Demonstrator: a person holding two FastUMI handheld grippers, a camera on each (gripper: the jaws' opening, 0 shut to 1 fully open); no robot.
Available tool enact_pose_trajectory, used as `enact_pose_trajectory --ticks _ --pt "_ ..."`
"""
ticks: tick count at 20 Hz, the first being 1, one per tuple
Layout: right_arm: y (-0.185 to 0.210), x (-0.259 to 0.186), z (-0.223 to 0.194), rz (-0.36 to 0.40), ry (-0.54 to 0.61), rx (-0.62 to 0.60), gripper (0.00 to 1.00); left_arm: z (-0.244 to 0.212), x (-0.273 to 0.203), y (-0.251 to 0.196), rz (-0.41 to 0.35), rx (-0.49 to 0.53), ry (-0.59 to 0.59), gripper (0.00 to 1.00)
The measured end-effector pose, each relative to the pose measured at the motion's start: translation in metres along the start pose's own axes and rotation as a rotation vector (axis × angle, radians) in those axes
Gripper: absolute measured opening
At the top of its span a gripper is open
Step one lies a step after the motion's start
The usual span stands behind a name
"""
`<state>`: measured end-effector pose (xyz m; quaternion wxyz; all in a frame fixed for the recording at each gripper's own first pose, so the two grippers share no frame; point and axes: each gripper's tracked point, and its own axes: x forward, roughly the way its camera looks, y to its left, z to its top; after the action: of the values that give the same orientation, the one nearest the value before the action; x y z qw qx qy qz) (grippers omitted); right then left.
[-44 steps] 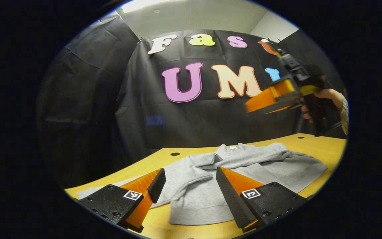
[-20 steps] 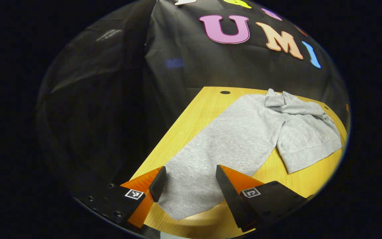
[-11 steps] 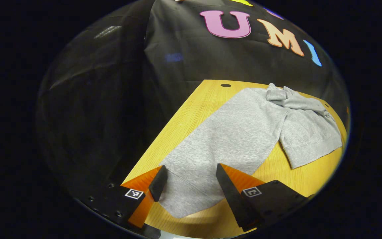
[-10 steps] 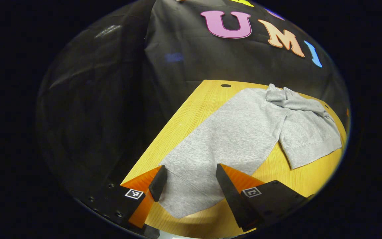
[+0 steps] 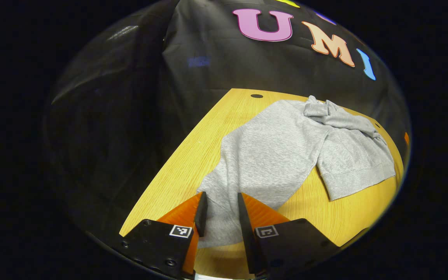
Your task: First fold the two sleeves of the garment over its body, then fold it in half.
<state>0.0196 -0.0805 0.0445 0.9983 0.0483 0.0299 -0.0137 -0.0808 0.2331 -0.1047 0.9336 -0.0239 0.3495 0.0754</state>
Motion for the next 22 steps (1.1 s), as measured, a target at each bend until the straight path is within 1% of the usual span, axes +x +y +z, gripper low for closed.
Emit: enact_pose_trajectory --ticks 1,2,3,4,6,8,11,15,19,22 --pt "0.0 0.0 -0.001 0.001 0.003 -0.005 0.94 0.0 -0.001 -0.001 -0.002 0.0 0.004 0.43" --pt "0.001 0.0 -0.002 0.003 0.004 -0.007 0.97 0.001 -0.001 -0.005 -0.01 -0.004 0.003 0.4" --pt "0.002 -0.001 -0.003 0.008 0.006 -0.005 0.97 0.001 -0.001 -0.008 -0.017 -0.008 0.0 0.34" --pt "0.004 -0.002 -0.004 0.012 0.007 -0.003 0.97 0.002 0.0 -0.009 -0.015 -0.011 -0.001 0.21" --pt "0.004 -0.002 -0.005 0.013 0.003 -0.006 0.97 0.003 0.001 -0.009 -0.008 -0.018 -0.002 0.11" --pt "0.005 -0.004 -0.007 0.013 0.003 -0.016 0.98 0.003 0.0 -0.009 0.0 -0.031 -0.012 0.05" --pt "0.003 -0.005 -0.008 0.01 0.004 -0.026 0.98 0.006 -0.001 -0.008 0.005 -0.063 -0.036 0.0" --pt "0.001 -0.008 -0.003 0.012 -0.006 -0.018 0.97 0.023 -0.006 -0.009 -0.008 -0.092 -0.063 0.0" --pt "0.0 -0.01 -0.004 0.014 -0.005 -0.014 0.98 0.09 -0.016 -0.039 -0.086 -0.102 -0.181 0.01" --pt "0.0 -0.012 -0.003 0.02 -0.005 -0.009 0.97 0.151 -0.025 -0.081 -0.168 -0.068 -0.282 0.0"
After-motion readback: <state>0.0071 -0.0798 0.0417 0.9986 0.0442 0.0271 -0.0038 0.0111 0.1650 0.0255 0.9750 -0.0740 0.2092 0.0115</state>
